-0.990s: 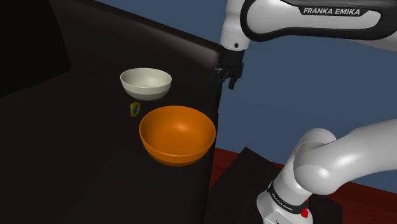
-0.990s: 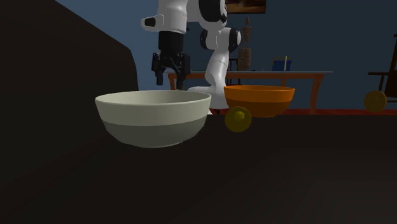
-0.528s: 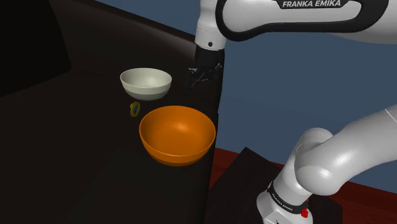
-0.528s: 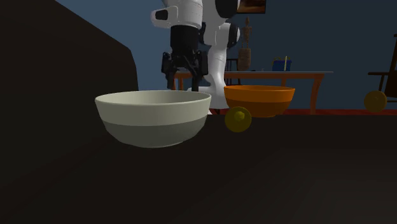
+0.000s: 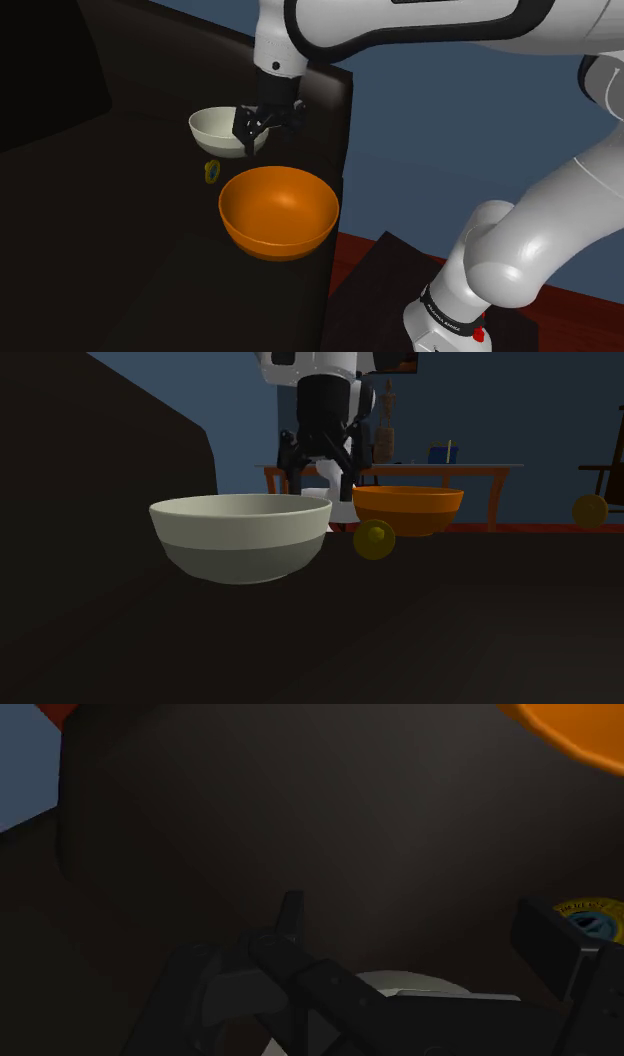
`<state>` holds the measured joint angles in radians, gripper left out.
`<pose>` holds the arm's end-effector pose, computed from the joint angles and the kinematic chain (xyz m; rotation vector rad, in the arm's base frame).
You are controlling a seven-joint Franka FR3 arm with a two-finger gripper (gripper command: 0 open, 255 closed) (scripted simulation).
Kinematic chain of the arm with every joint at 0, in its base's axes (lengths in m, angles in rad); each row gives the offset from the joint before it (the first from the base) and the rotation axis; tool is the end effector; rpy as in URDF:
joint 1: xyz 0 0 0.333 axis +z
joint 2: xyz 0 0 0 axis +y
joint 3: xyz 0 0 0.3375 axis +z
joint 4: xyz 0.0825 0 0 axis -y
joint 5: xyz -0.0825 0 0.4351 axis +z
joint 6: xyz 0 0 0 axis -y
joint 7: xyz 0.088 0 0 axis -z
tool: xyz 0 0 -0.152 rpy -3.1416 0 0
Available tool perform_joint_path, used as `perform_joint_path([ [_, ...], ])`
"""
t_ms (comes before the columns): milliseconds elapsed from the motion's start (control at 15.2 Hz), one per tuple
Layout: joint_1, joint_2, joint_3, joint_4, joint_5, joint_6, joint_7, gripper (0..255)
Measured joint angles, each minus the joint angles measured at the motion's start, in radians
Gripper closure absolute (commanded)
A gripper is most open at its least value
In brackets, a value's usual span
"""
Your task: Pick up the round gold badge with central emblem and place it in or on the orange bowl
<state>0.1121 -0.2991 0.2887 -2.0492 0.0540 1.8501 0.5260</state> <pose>0.4792 0.2216 0.5337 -3.1188 0.2284 -0.1463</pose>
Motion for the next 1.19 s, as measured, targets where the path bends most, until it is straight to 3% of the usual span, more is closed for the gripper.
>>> perform_joint_path([
  [528,0.034,0.229,0.090,0.224,-0.050,0.047,0.141,0],
  [1188,0.040,0.267,0.099,0.175,-0.065,0.134,0.161,0],
])
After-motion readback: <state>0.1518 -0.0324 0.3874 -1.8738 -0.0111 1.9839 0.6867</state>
